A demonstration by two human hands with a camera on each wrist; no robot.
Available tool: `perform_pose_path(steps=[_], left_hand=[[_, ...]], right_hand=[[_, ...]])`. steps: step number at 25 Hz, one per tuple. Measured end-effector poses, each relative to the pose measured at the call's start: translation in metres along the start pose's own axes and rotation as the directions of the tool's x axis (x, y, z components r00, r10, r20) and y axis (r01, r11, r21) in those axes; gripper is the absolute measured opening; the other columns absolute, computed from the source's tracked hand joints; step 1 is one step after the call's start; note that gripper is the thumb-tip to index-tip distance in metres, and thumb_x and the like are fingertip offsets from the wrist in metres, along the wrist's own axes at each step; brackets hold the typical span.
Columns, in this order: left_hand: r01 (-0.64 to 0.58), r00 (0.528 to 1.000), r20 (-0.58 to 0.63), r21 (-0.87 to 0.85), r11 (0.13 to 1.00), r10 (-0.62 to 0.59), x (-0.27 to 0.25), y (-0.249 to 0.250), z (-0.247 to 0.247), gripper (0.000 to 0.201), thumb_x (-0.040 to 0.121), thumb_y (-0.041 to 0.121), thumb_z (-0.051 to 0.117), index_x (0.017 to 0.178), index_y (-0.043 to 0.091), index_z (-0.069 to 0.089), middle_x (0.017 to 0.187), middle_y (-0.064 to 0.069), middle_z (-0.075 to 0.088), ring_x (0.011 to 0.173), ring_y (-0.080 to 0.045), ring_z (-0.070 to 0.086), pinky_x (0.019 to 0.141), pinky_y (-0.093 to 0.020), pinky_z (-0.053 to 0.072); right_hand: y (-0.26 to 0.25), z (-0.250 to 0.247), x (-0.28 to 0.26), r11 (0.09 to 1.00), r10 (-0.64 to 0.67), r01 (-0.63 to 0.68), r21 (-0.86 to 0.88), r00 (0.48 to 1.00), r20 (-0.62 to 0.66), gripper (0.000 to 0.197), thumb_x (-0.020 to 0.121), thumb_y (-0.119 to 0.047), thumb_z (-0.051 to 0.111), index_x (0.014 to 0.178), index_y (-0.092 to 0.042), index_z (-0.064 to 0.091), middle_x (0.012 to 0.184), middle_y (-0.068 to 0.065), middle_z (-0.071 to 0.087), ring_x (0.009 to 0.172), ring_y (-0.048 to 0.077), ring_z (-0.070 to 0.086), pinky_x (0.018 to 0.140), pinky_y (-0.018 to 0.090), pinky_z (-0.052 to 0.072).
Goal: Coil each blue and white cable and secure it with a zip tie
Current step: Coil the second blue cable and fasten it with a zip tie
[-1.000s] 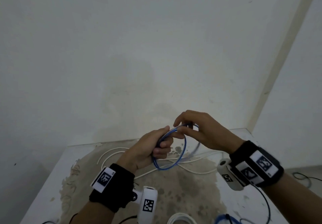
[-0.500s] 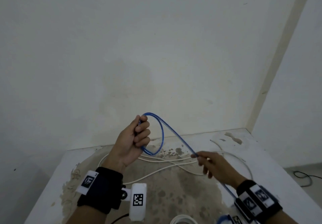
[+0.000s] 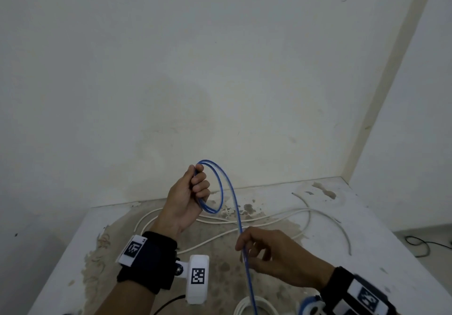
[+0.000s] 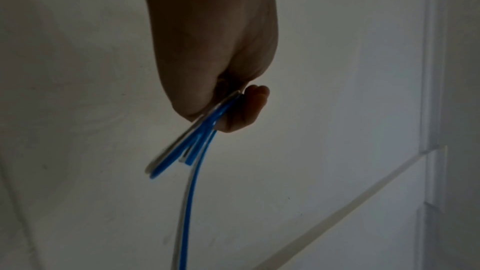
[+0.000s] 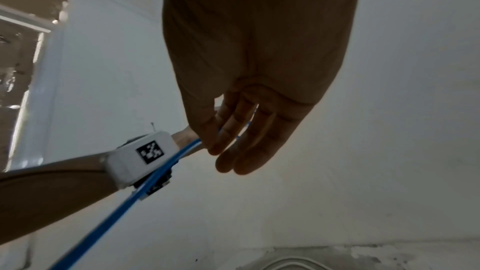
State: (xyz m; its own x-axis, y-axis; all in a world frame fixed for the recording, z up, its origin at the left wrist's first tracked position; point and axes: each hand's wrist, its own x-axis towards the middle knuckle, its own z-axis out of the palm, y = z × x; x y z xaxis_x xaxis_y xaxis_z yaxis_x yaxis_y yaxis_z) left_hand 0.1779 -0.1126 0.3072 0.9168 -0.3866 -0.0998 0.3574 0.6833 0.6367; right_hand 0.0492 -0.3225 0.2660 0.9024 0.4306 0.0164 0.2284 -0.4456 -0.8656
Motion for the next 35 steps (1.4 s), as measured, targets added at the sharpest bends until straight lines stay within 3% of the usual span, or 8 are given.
perform_pose_path(steps=[6, 11, 16, 20, 25, 29, 32, 35], left_hand=[[0.009, 0.999, -0.051, 0.021, 1.000, -0.008, -0.006, -0.012, 0.009, 0.035, 0.105, 0.030, 0.035, 0.085, 0.011, 0.058, 0.060, 0.003, 0.053, 0.070, -0.014, 0.070, 0.064, -0.023, 0.059], [0.039, 0.998, -0.052, 0.062, 0.997, -0.036, -0.007, -0.032, 0.015, 0.039, 0.106, 0.029, 0.033, 0.085, 0.008, 0.057, 0.074, -0.007, 0.066, 0.100, -0.028, 0.072, 0.076, -0.033, 0.061], [0.133, 0.988, -0.117, 0.303, 0.944, -0.102, -0.010, -0.055, 0.023, 0.038, 0.105, 0.032, 0.035, 0.087, 0.009, 0.059, 0.089, -0.011, 0.070, 0.080, -0.025, 0.074, 0.058, -0.034, 0.058], [0.153, 0.988, -0.051, 0.531, 0.834, -0.148, -0.017, -0.072, 0.028, 0.039, 0.104, 0.035, 0.037, 0.102, 0.002, 0.058, 0.064, -0.005, 0.064, 0.054, -0.019, 0.060, 0.054, -0.031, 0.053], [0.223, 0.968, -0.097, 0.759, 0.612, -0.233, -0.022, -0.072, 0.032, 0.036, 0.105, 0.032, 0.033, 0.096, 0.009, 0.059, 0.072, -0.003, 0.058, 0.044, -0.010, 0.044, 0.040, -0.020, 0.028], [0.373, 0.911, -0.093, 0.605, 0.703, -0.403, -0.020, -0.064, 0.026, 0.042, 0.103, 0.038, 0.040, 0.090, 0.008, 0.066, 0.059, 0.003, 0.038, 0.039, -0.005, 0.022, 0.034, -0.017, 0.015], [0.395, 0.912, -0.009, 0.296, 0.870, -0.411, -0.014, -0.056, 0.024, 0.040, 0.101, 0.039, 0.041, 0.081, 0.010, 0.059, 0.056, 0.005, 0.029, 0.034, -0.002, 0.022, 0.027, -0.015, 0.016], [0.294, 0.955, -0.011, 0.183, 0.938, -0.297, -0.006, -0.059, 0.025, 0.041, 0.100, 0.045, 0.041, 0.072, 0.015, 0.049, 0.055, 0.006, 0.027, 0.034, -0.003, 0.022, 0.029, -0.016, 0.016]], right_hand=[[-0.005, 0.002, 0.009, 0.977, -0.160, 0.197, 0.084, 0.932, -0.326, 0.007, 0.088, -0.024, 0.067, 0.091, -0.031, 0.066, 0.093, -0.004, 0.062, 0.073, 0.021, 0.060, 0.064, 0.037, 0.052], [0.001, -0.003, 0.024, 0.922, 0.049, 0.149, 0.357, 0.870, -0.491, 0.021, 0.097, -0.010, 0.063, 0.077, -0.010, 0.056, 0.066, 0.005, 0.061, 0.062, 0.023, 0.059, 0.056, 0.035, 0.053], [-0.010, -0.008, 0.030, 0.926, 0.096, 0.045, 0.374, 0.932, -0.349, 0.023, 0.098, -0.014, 0.061, 0.081, 0.001, 0.060, 0.069, 0.013, 0.066, 0.056, 0.023, 0.062, 0.043, 0.030, 0.048], [-0.016, -0.017, 0.034, 0.894, 0.186, -0.044, 0.446, 0.942, -0.279, 0.026, 0.099, -0.023, 0.060, 0.086, -0.004, 0.073, 0.077, 0.013, 0.073, 0.046, 0.016, 0.057, 0.039, 0.023, 0.038], [-0.005, -0.029, 0.040, 0.997, 0.056, -0.073, -0.025, 0.906, -0.419, 0.033, 0.090, -0.037, 0.072, 0.059, -0.028, 0.062, 0.048, -0.012, 0.053, 0.044, 0.004, 0.042, 0.050, 0.019, 0.034], [0.021, -0.043, 0.035, 0.948, -0.085, -0.108, -0.299, 0.820, -0.567, 0.018, 0.093, -0.052, 0.057, 0.098, -0.035, 0.060, 0.095, -0.017, 0.056, 0.089, 0.001, 0.054, 0.076, 0.022, 0.044], [0.030, -0.038, 0.027, 0.996, 0.074, -0.051, 0.071, 0.925, -0.372, 0.027, 0.105, -0.041, 0.042, 0.117, -0.025, 0.061, 0.106, -0.004, 0.068, 0.101, 0.010, 0.066, 0.092, 0.034, 0.053], [0.025, -0.014, 0.025, 0.776, 0.308, -0.091, 0.624, 0.918, -0.249, 0.031, 0.107, -0.030, 0.038, 0.120, -0.011, 0.059, 0.085, 0.008, 0.068, 0.079, 0.022, 0.070, 0.082, 0.040, 0.060]])
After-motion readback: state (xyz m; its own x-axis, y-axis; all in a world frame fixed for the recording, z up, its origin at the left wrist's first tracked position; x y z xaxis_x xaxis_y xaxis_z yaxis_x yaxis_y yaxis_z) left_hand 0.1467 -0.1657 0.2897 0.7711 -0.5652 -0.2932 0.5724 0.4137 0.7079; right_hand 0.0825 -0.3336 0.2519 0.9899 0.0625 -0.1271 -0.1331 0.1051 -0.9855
